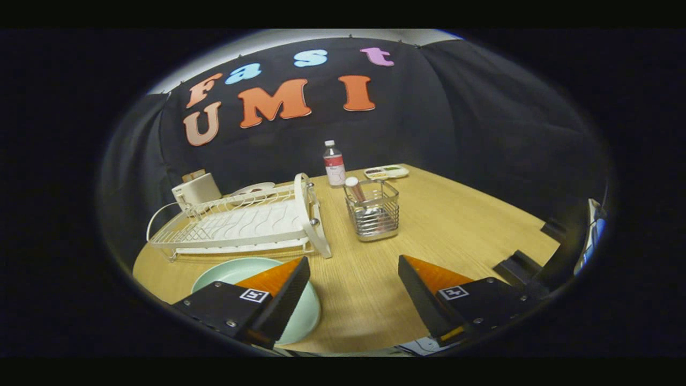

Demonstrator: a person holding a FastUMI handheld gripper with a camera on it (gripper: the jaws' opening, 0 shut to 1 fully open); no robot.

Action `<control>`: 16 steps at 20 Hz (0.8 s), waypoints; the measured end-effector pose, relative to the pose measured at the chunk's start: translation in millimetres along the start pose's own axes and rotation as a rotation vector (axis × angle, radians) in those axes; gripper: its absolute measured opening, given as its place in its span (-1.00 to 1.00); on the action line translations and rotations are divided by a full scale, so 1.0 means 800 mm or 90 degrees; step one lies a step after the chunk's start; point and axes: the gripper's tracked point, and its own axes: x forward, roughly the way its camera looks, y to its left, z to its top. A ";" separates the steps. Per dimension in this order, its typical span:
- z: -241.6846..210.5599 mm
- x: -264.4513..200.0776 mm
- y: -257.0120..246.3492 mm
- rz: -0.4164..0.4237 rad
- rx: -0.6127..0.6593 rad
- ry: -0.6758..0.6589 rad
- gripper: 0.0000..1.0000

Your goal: Take the plate from the dish rack, then take the spoon from the basket and place it into the plate.

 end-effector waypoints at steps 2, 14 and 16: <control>0.017 0.007 -0.002 -0.003 -0.004 -0.030 0.97; 0.098 0.053 0.001 -0.028 -0.078 -0.173 0.80; 0.098 0.063 0.002 -0.031 -0.077 -0.176 0.69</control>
